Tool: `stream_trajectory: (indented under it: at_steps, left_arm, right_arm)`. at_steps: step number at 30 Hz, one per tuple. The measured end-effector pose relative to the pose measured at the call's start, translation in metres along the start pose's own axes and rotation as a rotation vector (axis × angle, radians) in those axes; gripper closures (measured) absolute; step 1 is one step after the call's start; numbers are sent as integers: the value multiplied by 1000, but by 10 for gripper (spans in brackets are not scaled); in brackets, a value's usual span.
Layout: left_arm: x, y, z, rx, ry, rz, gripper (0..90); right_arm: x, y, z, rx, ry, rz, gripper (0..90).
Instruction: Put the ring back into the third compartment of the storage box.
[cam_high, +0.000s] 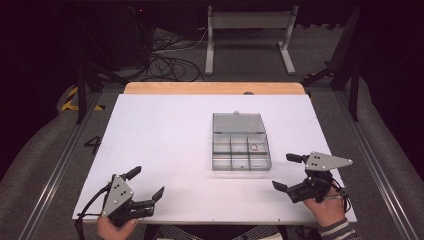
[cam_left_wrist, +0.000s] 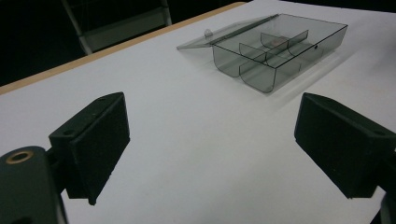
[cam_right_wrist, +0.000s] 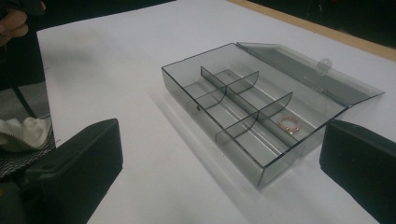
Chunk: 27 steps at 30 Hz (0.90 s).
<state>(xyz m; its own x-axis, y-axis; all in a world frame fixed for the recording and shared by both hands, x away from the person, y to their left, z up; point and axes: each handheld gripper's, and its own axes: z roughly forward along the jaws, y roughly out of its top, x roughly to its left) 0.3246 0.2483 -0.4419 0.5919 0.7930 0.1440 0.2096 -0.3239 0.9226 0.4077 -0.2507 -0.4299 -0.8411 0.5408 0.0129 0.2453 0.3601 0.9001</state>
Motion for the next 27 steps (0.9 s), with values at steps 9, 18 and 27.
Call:
stream_trajectory:
  at_steps: [9, 18, 27]
  left_arm:
    - [0, 0, -1, 1, 0, -1, 109]
    - [0, -1, 0, 4, -2, -6, 110]
    - [2, -2, 1, 10, 1, 2, 109]
  right_arm:
    - [-1, -16, 10, 23, 30, 17, 1]
    - [0, -28, 18, 46, 32, 26, 1]
    - [0, -38, 26, 83, 26, 37, 1]
